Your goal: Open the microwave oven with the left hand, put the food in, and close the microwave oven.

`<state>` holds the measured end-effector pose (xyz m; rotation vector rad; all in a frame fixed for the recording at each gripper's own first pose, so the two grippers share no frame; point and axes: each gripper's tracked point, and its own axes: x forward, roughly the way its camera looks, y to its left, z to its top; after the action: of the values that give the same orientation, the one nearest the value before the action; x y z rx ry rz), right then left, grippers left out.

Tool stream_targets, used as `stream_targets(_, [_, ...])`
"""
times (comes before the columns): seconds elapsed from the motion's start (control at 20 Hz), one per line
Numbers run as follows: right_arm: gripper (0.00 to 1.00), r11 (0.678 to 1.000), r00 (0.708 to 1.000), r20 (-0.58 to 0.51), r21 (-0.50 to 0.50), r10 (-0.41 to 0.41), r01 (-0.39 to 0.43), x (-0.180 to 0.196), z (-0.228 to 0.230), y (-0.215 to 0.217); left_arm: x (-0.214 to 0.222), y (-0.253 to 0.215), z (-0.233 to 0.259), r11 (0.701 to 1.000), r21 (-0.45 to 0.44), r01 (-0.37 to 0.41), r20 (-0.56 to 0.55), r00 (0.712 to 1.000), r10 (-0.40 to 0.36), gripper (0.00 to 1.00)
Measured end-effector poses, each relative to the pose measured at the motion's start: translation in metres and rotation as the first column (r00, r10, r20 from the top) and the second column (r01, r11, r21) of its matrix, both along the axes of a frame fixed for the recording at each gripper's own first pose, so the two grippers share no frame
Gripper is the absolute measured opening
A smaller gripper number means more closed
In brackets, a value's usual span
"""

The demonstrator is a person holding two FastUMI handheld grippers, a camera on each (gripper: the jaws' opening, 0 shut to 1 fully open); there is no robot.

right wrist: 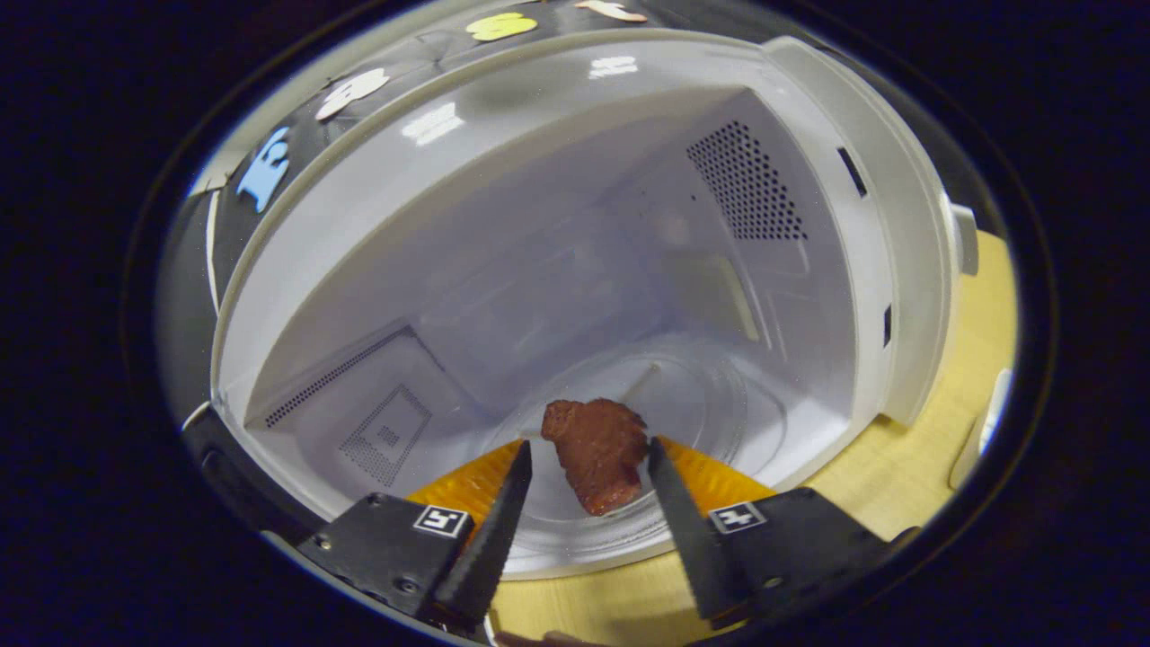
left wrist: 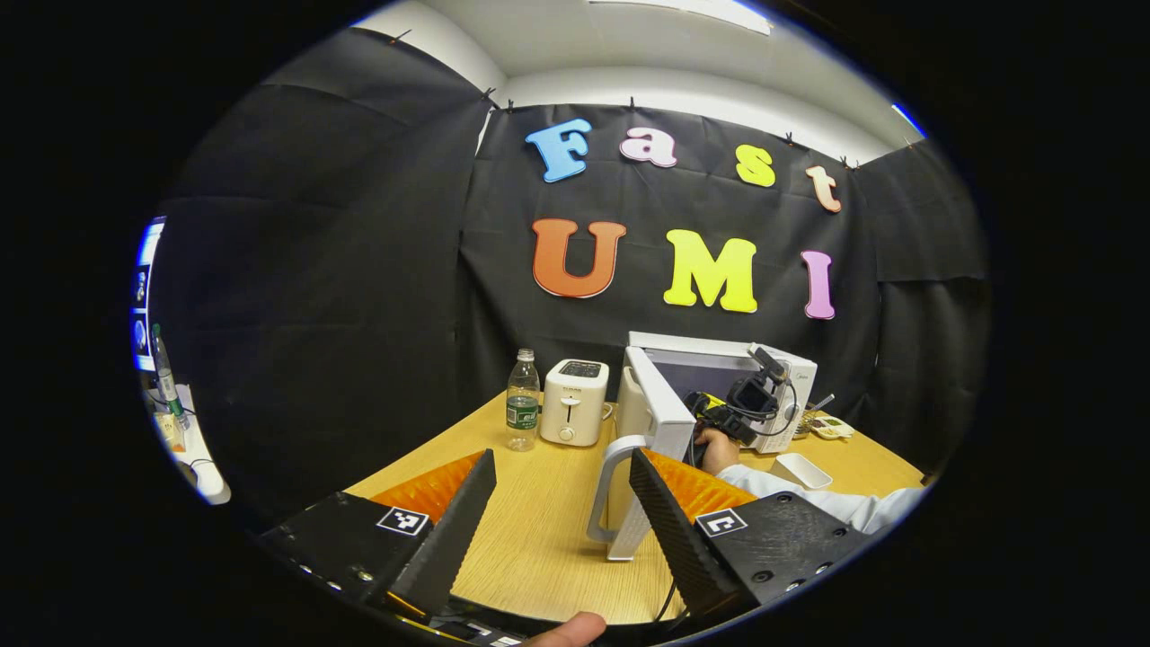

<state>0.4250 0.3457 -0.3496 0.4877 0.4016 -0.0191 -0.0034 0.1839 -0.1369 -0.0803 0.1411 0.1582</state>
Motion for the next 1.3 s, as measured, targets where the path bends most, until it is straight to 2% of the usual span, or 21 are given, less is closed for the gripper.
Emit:
stream_targets(0.05, [0.92,0.999,1.000,0.012,-0.042,0.004,-0.004,-0.003,0.005,-0.002,0.001,0.003,0.000,1.000,0.002,-0.003,0.000,1.000,0.003,0.92])
stream_targets(0.1, [1.00,0.995,1.000,0.017,-0.100,0.015,-0.013,-0.006,0.007,-0.003,0.001,0.006,-0.002,1.000,0.001,-0.004,0.003,1.000,0.004,0.92])
stream_targets(0.15, [0.91,0.989,0.999,0.026,-0.146,0.028,-0.024,-0.010,0.011,-0.003,0.002,0.009,-0.003,1.000,-0.004,-0.002,0.009,1.000,0.002,0.92])
stream_targets(0.2, [1.00,0.984,0.998,0.032,-0.169,0.059,-0.052,-0.017,0.018,0.000,0.005,0.010,-0.005,1.000,-0.013,0.008,0.011,1.000,-0.008,0.92])
stream_targets(0.25, [1.00,0.982,0.994,0.052,-0.172,0.093,-0.083,-0.026,0.028,0.005,0.007,0.012,-0.006,1.000,-0.023,0.020,0.017,1.000,-0.020,0.92])
stream_targets(0.3, [0.91,0.978,0.991,0.072,-0.181,0.116,-0.101,-0.035,0.039,0.006,0.009,0.015,-0.010,0.999,-0.032,0.029,0.008,1.000,-0.029,0.92])
stream_targets(0.35, [1.00,0.974,0.989,0.084,-0.202,0.124,-0.105,-0.045,0.050,0.002,0.011,0.019,-0.016,0.999,-0.039,0.034,-0.001,0.999,-0.034,0.92])
stream_targets(0.4, [0.89,0.970,0.985,0.106,-0.214,0.140,-0.115,-0.055,0.063,-0.001,0.013,0.024,-0.020,0.998,-0.042,0.039,-0.008,0.999,-0.039,0.92])
stream_targets(0.45, [1.00,0.966,0.979,0.126,-0.227,0.159,-0.127,-0.065,0.077,-0.002,0.018,0.028,-0.023,0.998,-0.044,0.035,-0.005,0.999,-0.035,0.92])
stream_targets(0.6, [0.89,0.952,0.965,0.181,-0.275,0.191,-0.137,-0.099,0.115,-0.021,0.024,0.035,-0.029,0.998,-0.044,0.050,0.011,0.999,-0.050,0.92])
stream_targets(0.7, [1.00,0.946,0.959,0.214,-0.304,0.186,-0.116,-0.124,0.139,-0.042,0.031,0.035,-0.037,0.997,-0.042,0.066,0.006,0.998,-0.066,0.92])
stream_targets(0.75, [1.00,0.944,0.956,0.227,-0.310,0.186,-0.110,-0.139,0.151,-0.051,0.035,0.039,-0.037,0.998,-0.029,0.064,0.018,0.998,-0.063,0.92])
stream_targets(0.8, [0.90,0.941,0.952,0.234,-0.319,0.196,-0.116,-0.156,0.162,-0.060,0.039,0.042,-0.040,0.998,-0.020,0.061,0.017,0.998,-0.061,0.81])
stream_targets(0.85, [1.00,0.937,0.949,0.243,-0.329,0.202,-0.116,-0.173,0.176,-0.068,0.045,0.041,-0.043,0.997,-0.014,0.072,0.018,0.997,-0.071,0.81])
stream_targets(0.9, [1.00,0.930,0.944,0.247,-0.345,0.217,-0.124,-0.192,0.186,-0.076,0.048,0.037,-0.045,0.996,-0.005,0.091,0.021,0.996,-0.091,0.92])
stream_targets(1.0, [1.00,0.914,0.936,0.265,-0.389,0.233,-0.118,-0.232,0.209,-0.096,0.055,0.041,-0.047,0.997,0.025,0.079,0.026,0.996,-0.080,0.88])
stream_targets(1.05, [1.00,0.909,0.931,0.272,-0.399,0.242,-0.120,-0.251,0.220,-0.105,0.058,0.040,-0.045,0.995,0.039,0.089,0.037,0.995,-0.091,0.72])
stream_targets(1.1, [1.00,0.912,0.928,0.284,-0.393,0.243,-0.118,-0.270,0.229,-0.113,0.060,0.036,-0.047,0.993,0.042,0.112,0.033,0.993,-0.113,0.70])
stream_targets(1.15, [0.90,0.914,0.924,0.288,-0.385,0.253,-0.130,-0.287,0.236,-0.121,0.061,0.031,-0.048,0.990,0.051,0.130,0.028,0.991,-0.131,0.53])
stream_targets(1.25, [0.90,0.920,0.924,0.281,-0.364,0.260,-0.148,-0.317,0.247,-0.139,0.063,0.029,-0.046,0.988,0.080,0.133,0.033,0.990,-0.136,0.18])
stream_targets(1.3, [0.90,0.922,0.926,0.276,-0.357,0.259,-0.152,-0.329,0.252,-0.149,0.065,0.031,-0.044,0.987,0.101,0.129,0.036,0.990,-0.133,0.15])
